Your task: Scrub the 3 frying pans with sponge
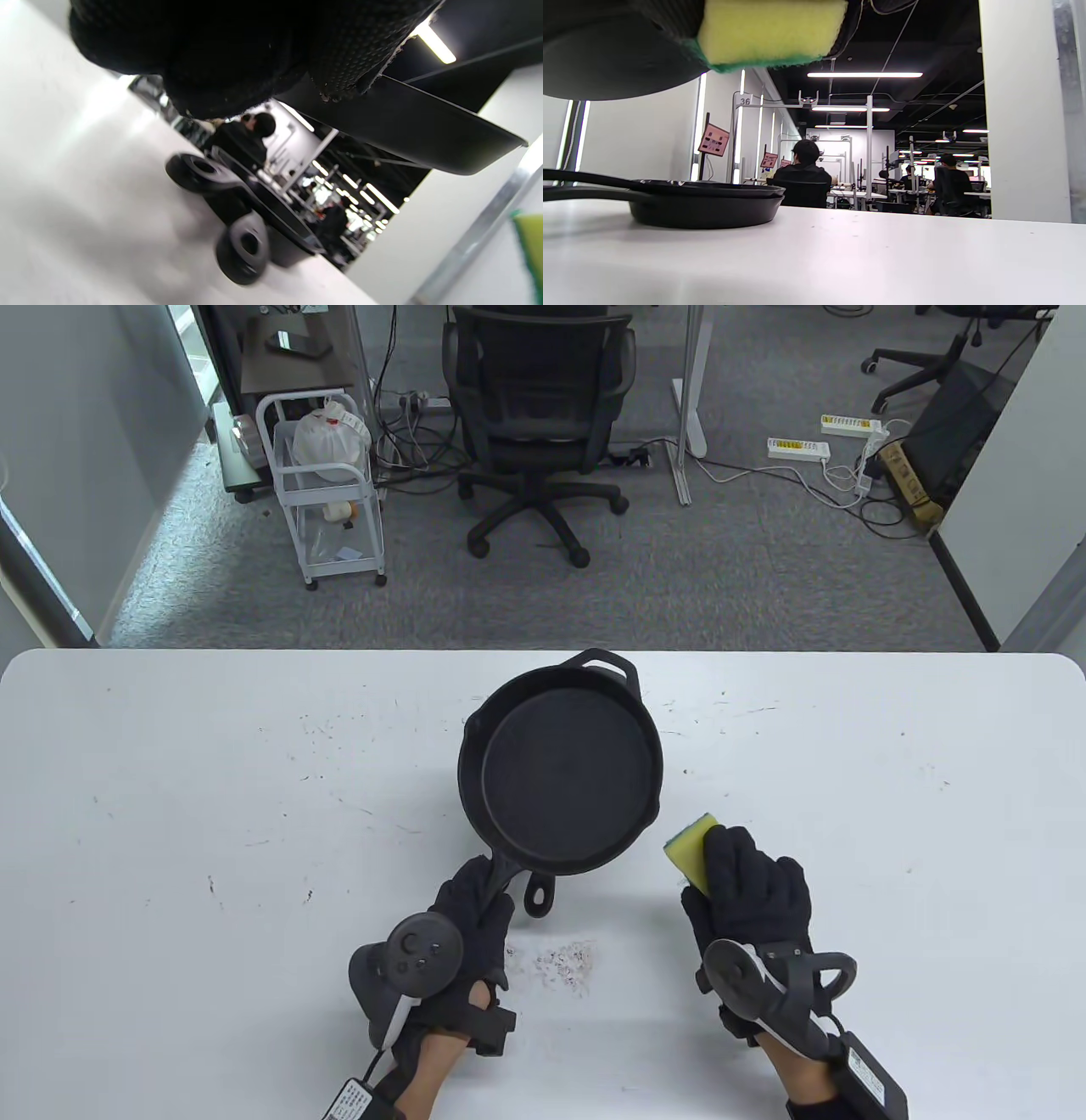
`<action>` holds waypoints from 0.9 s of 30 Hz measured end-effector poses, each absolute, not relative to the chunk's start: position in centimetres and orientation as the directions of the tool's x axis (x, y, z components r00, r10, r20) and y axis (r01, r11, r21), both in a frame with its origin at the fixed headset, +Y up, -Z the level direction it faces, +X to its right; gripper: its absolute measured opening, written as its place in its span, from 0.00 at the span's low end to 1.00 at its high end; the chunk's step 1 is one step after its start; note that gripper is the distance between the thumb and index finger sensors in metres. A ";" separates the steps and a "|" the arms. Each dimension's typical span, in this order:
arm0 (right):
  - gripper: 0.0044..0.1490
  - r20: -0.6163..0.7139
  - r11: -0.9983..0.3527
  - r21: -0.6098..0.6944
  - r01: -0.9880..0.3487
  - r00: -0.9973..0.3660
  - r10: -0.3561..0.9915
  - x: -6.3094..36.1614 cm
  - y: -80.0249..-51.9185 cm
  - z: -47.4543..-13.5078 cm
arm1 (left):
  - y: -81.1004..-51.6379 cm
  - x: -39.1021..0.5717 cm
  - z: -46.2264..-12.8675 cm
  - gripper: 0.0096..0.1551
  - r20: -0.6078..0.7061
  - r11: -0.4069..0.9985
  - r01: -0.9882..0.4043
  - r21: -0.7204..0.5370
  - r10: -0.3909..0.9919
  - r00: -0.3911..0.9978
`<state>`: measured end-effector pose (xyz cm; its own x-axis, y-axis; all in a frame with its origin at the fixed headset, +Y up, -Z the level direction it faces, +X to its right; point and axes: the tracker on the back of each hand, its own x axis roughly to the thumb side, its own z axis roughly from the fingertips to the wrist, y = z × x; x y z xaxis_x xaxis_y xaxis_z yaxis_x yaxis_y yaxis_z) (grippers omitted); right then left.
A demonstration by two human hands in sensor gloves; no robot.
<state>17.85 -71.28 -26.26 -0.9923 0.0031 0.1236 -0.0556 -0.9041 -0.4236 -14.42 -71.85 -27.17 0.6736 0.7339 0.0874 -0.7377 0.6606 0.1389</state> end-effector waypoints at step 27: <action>0.48 0.369 -0.868 -0.478 -0.131 -0.927 -0.063 14.8 -70.1 -23.7 | -75.6 -9.5 -27.9 0.33 0.084 0.407 -0.790 -0.460 0.905 0.417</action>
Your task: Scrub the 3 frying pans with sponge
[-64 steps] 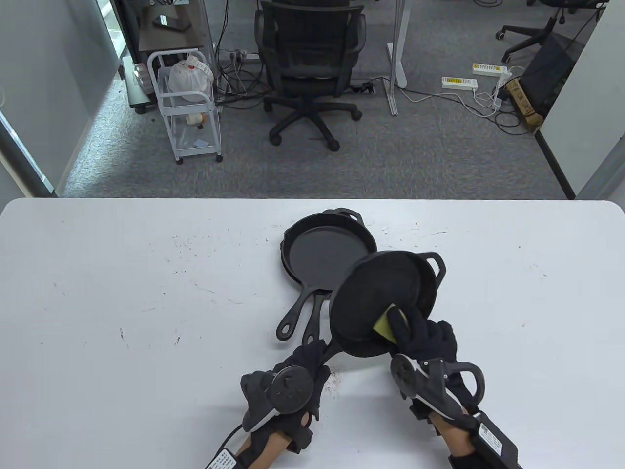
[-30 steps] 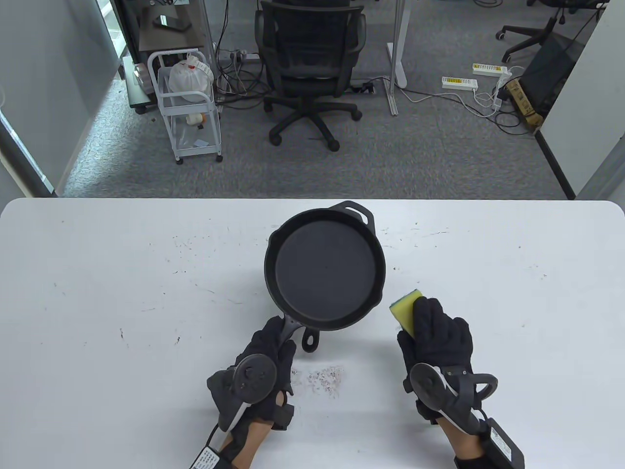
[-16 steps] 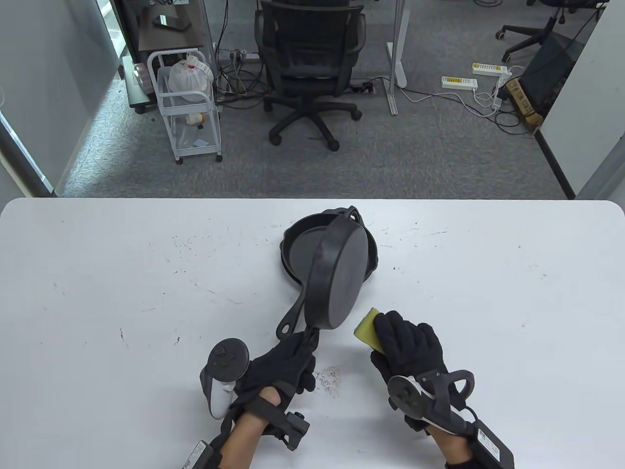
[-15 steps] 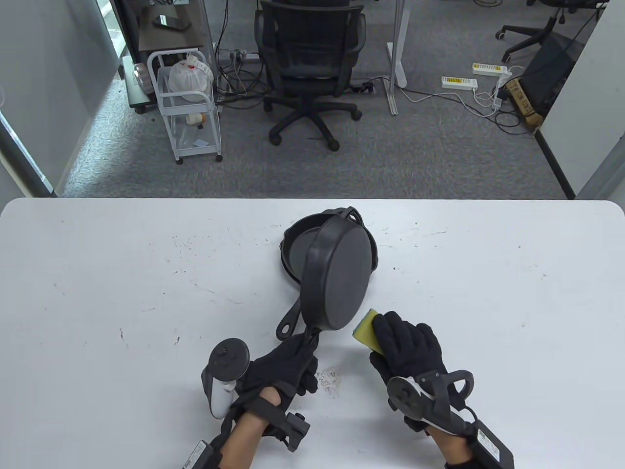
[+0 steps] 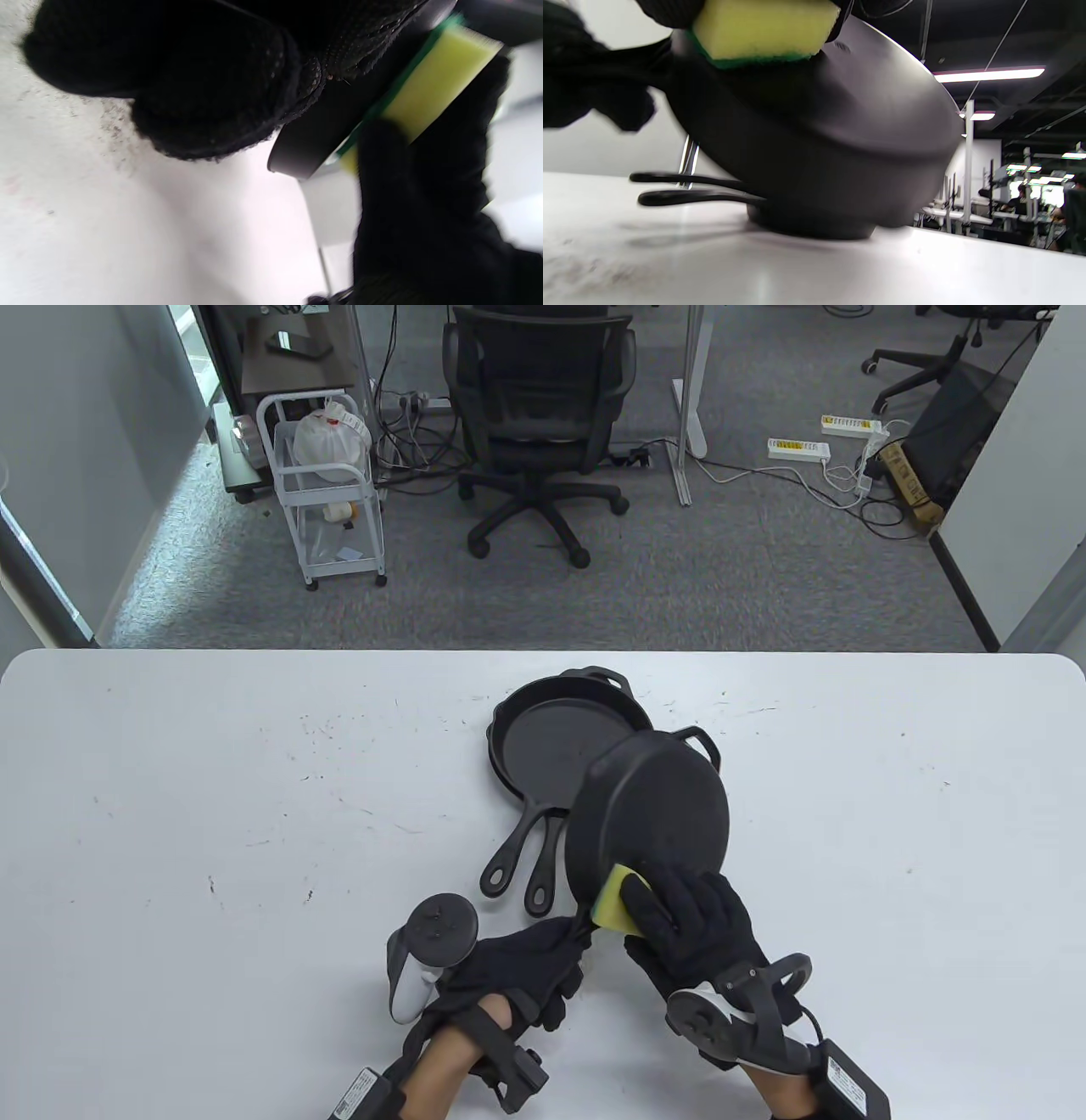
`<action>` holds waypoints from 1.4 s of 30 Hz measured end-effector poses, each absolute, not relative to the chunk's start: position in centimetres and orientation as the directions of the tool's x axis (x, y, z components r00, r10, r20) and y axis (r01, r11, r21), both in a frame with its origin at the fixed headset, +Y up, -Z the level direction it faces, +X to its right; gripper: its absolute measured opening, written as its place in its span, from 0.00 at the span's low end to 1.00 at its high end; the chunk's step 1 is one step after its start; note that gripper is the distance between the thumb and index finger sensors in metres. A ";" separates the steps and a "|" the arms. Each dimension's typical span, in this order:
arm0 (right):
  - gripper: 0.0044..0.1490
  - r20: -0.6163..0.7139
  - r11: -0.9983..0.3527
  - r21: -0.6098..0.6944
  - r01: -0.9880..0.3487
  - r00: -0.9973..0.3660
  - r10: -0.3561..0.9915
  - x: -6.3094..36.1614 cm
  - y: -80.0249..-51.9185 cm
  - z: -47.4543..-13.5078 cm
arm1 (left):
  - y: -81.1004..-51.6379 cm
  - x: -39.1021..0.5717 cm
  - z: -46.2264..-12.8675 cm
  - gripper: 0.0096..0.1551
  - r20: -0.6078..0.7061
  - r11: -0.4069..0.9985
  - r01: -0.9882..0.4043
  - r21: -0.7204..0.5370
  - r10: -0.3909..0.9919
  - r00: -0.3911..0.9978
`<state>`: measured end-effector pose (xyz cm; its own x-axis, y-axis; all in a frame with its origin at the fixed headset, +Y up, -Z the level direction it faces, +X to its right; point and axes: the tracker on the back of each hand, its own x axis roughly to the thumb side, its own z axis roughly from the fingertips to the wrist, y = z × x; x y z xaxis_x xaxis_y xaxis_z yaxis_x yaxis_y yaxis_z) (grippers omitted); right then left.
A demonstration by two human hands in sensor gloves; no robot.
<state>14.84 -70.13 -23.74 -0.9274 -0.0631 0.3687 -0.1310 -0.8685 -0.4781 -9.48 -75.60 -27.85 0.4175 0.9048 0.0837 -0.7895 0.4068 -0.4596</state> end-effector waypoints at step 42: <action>0.49 0.363 -0.927 -0.339 -0.160 -0.931 0.028 15.4 -71.4 -24.9 | -75.1 -11.6 -27.9 0.32 0.065 0.273 -0.889 -0.368 0.961 0.268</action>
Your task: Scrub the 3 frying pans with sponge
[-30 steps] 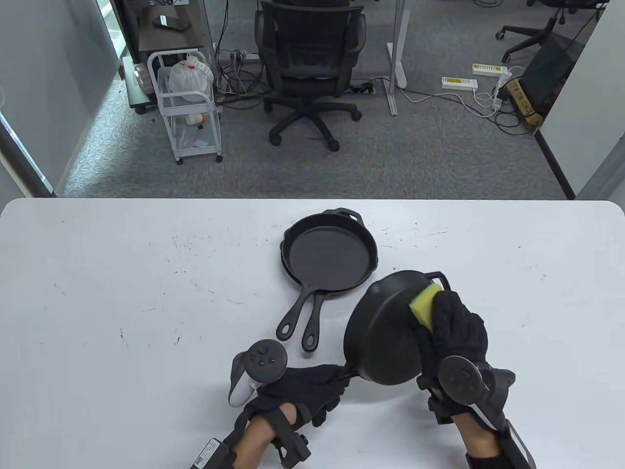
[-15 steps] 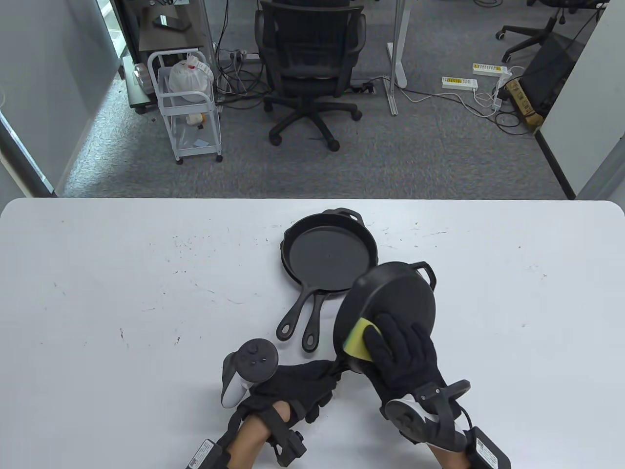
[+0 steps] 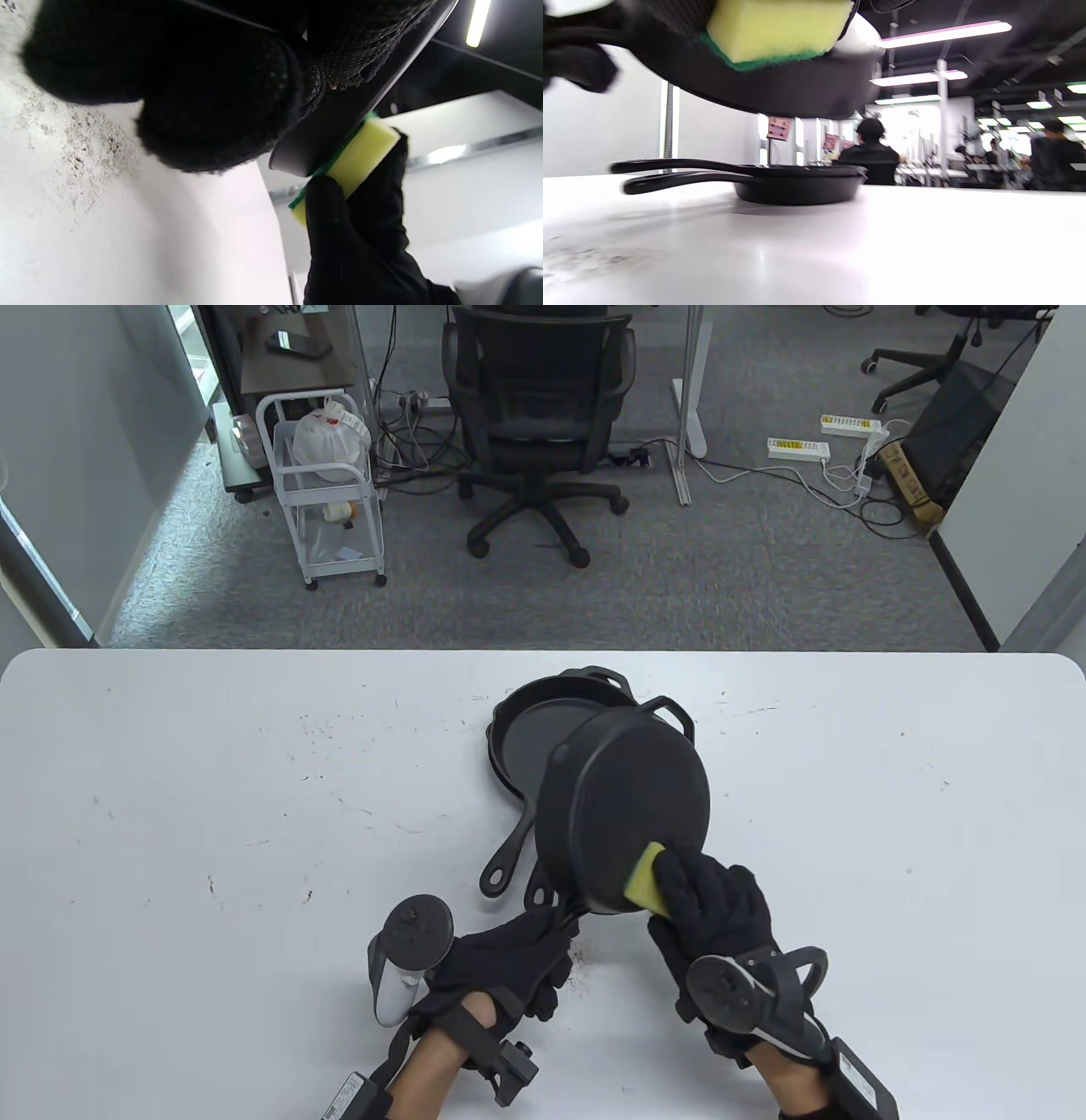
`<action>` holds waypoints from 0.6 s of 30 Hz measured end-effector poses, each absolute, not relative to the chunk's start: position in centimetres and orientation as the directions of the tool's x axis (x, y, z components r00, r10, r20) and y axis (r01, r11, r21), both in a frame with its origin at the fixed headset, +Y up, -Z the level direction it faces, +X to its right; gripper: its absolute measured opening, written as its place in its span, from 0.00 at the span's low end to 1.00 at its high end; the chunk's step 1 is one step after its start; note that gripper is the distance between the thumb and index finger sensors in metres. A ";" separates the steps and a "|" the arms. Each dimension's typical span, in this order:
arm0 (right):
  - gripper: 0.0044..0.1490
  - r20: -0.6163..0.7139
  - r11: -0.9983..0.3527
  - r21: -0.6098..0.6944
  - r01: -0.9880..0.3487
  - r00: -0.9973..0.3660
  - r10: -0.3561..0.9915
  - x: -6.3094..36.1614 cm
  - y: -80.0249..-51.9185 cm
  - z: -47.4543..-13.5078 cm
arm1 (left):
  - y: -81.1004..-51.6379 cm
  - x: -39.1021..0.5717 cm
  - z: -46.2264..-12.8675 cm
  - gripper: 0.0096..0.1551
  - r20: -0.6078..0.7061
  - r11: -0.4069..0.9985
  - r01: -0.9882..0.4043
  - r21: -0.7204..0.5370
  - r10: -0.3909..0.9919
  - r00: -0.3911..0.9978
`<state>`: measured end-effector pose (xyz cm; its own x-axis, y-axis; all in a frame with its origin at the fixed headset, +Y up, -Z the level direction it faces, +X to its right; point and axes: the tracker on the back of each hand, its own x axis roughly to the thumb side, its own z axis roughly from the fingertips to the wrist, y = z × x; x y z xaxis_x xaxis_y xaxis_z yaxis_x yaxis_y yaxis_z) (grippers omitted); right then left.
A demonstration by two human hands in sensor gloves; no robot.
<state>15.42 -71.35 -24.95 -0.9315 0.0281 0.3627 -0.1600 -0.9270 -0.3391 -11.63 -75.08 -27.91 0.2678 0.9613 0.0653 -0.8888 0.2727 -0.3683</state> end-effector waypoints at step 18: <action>0.48 0.208 -0.927 -0.301 -0.225 -0.964 0.167 18.9 -70.5 -26.2 | -73.8 -11.1 -27.5 0.34 0.185 0.372 -0.836 -0.403 0.928 0.324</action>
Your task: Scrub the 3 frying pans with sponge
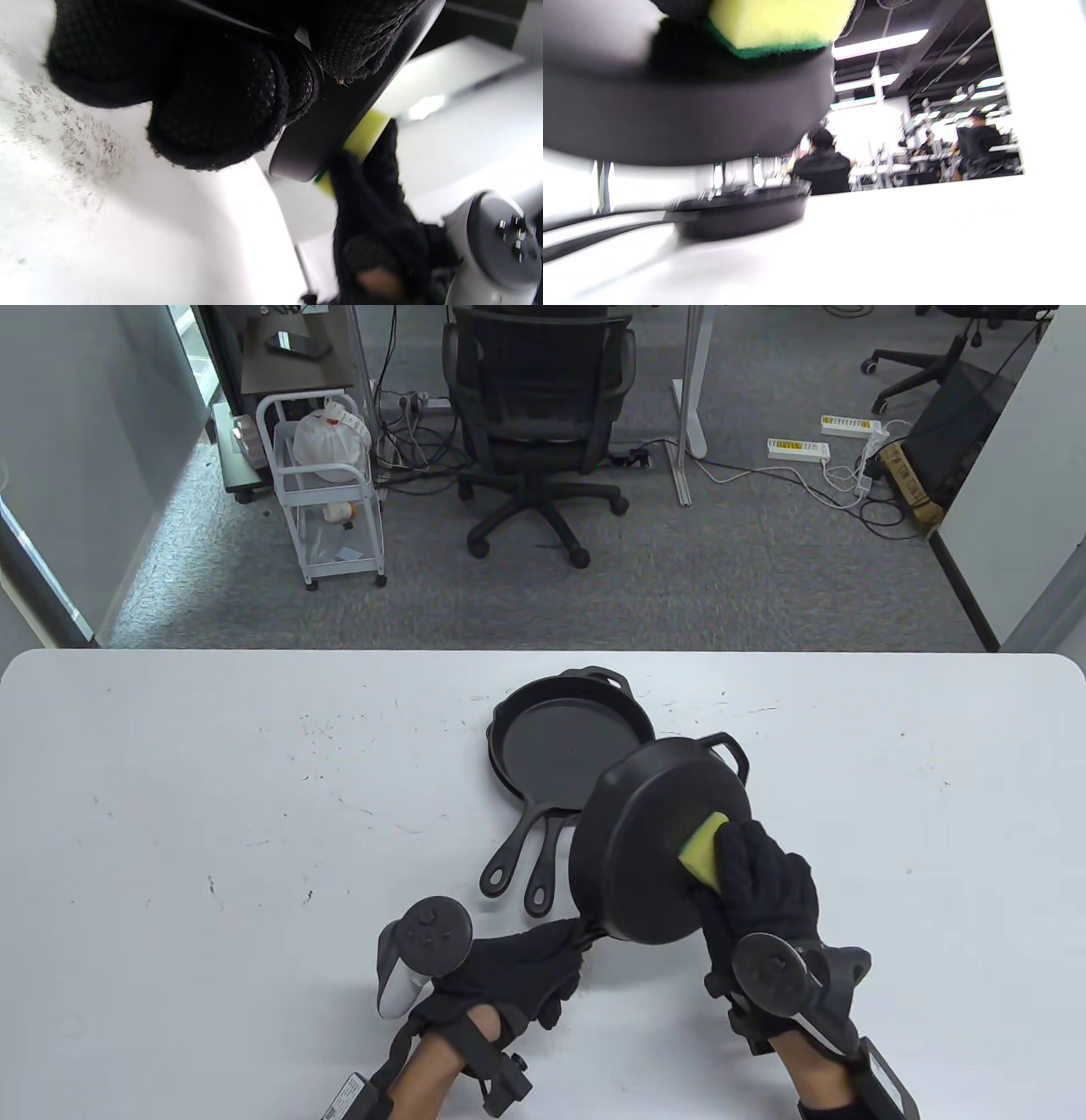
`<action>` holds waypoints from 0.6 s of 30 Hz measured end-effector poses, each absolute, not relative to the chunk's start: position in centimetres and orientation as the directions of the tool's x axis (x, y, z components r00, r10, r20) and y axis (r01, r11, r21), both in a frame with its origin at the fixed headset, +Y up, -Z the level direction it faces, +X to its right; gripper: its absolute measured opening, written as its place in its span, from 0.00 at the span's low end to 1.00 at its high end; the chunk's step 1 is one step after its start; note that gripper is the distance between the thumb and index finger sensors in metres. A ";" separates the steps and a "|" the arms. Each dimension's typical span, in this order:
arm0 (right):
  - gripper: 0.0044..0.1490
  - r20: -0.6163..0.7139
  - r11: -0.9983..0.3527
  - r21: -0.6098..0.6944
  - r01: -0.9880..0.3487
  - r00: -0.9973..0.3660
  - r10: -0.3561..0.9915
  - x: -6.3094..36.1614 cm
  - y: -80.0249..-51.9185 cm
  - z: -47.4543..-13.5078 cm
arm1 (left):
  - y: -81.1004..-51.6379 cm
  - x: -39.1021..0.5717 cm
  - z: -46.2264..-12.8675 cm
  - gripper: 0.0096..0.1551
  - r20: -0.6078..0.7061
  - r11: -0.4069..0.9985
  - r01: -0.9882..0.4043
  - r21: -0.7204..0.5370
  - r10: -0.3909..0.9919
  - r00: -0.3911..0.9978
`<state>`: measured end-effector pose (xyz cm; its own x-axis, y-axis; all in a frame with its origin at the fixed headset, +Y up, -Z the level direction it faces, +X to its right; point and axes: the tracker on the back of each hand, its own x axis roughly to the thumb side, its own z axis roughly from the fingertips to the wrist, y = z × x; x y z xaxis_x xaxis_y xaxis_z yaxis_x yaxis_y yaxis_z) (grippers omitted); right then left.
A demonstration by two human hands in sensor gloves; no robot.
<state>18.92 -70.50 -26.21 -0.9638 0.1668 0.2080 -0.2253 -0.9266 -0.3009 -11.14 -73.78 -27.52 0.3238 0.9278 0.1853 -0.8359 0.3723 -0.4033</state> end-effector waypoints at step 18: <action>0.46 0.178 -0.840 -0.446 -0.309 -0.950 0.255 20.0 -68.6 -25.1 | -73.4 -9.7 -27.2 0.32 0.266 0.462 -0.713 -0.527 0.887 0.378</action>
